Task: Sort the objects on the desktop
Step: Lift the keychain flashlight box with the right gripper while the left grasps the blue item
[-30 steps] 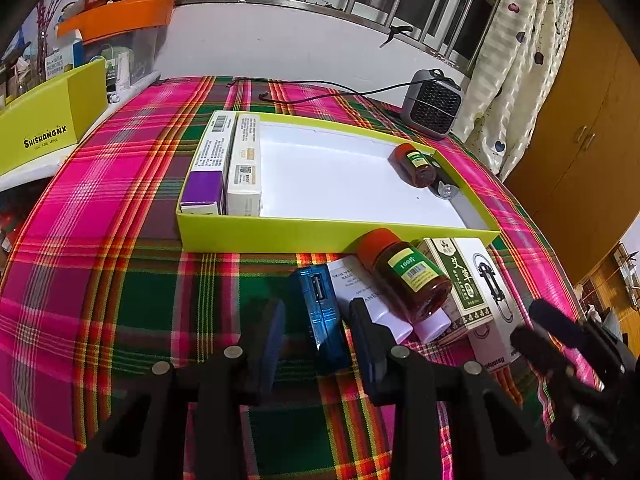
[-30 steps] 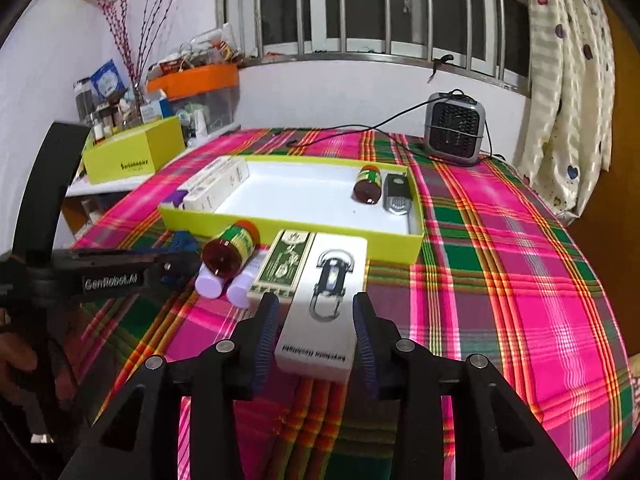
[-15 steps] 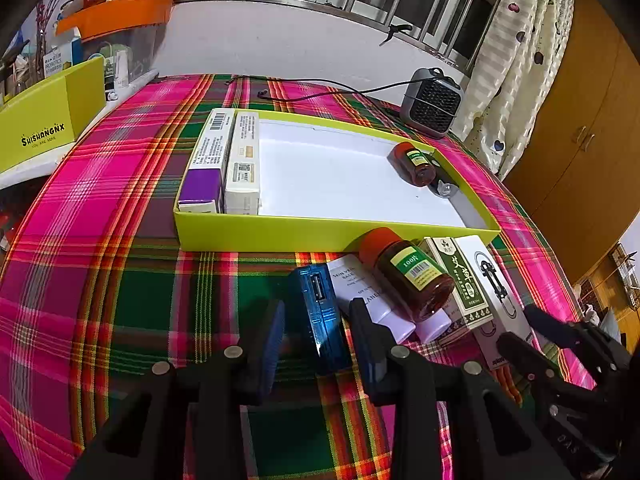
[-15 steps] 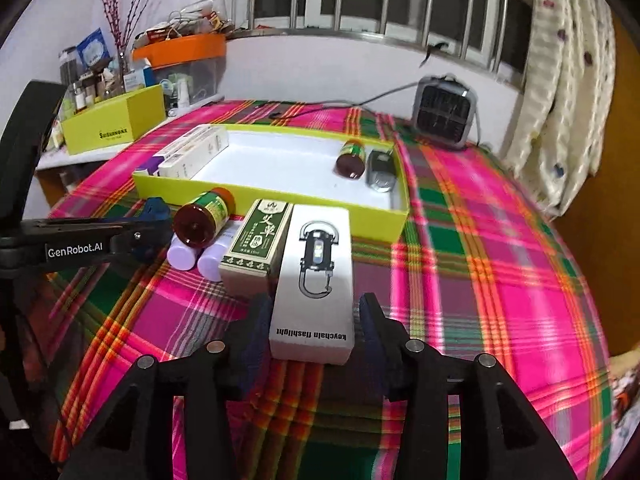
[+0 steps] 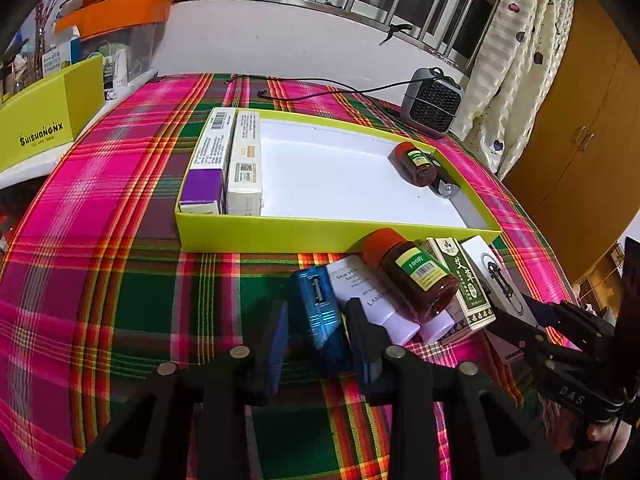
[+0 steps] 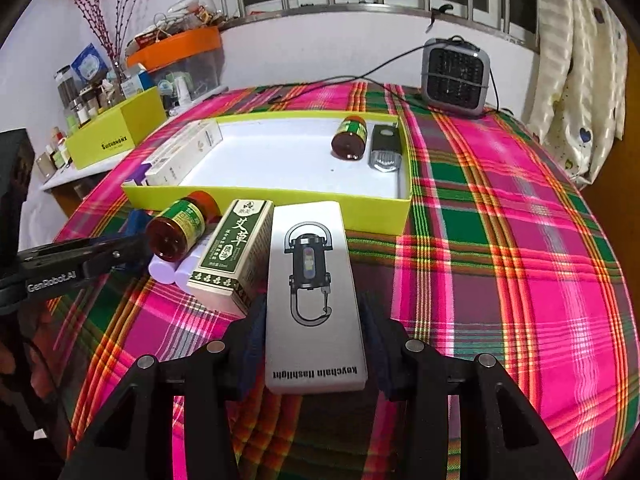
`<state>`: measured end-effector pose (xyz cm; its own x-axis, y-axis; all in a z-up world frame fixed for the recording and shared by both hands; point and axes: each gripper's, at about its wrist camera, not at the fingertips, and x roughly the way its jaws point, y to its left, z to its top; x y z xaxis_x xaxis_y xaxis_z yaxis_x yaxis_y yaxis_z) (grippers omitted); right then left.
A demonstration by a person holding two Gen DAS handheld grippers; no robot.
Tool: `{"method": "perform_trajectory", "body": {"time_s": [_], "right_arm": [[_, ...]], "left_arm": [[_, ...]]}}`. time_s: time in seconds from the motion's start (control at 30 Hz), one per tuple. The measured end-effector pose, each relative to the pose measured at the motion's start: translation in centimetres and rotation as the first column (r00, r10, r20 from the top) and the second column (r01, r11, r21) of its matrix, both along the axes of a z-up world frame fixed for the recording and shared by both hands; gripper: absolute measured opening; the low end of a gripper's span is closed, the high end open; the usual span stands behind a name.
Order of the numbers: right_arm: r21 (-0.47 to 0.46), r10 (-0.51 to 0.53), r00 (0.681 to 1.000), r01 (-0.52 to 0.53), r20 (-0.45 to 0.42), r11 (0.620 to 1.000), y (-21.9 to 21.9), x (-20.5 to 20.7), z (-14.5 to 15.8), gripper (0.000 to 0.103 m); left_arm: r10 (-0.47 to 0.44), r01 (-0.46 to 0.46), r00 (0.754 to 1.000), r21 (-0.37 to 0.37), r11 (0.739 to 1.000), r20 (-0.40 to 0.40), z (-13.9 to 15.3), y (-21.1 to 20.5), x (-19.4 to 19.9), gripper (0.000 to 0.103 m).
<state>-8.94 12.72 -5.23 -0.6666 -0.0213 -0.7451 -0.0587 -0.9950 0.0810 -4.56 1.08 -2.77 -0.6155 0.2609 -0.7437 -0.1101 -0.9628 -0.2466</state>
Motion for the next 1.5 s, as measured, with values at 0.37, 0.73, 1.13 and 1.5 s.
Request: {"method": "perform_trajectory", "body": {"time_s": [0.37, 0.73, 1.13, 1.5], "right_arm": [[-0.037, -0.02, 1.0, 0.019, -0.017, 0.999, 0.4, 1.0, 0.2, 0.044], [-0.054, -0.044, 0.997, 0.04, -0.062, 0.998, 1.0, 1.9, 1.1, 0.044], [-0.054, -0.035, 0.996, 0.031, -0.077, 0.998, 0.6, 2.0, 1.4, 0.044], [-0.054, -0.029, 0.998, 0.026, -0.063, 0.998, 0.5, 1.8, 1.0, 0.044]], "left_arm": [[-0.024, 0.024, 1.0, -0.026, 0.999, -0.01, 0.1, -0.1, 0.4, 0.016], [-0.026, 0.025, 0.999, -0.027, 0.999, -0.034, 0.9, -0.2, 0.8, 0.016], [-0.043, 0.042, 0.999, -0.039, 0.998, -0.029, 0.5, 0.0, 0.2, 0.016], [-0.034, 0.032, 0.998, -0.03, 0.999, -0.056, 1.0, -0.7, 0.9, 0.016]]}}
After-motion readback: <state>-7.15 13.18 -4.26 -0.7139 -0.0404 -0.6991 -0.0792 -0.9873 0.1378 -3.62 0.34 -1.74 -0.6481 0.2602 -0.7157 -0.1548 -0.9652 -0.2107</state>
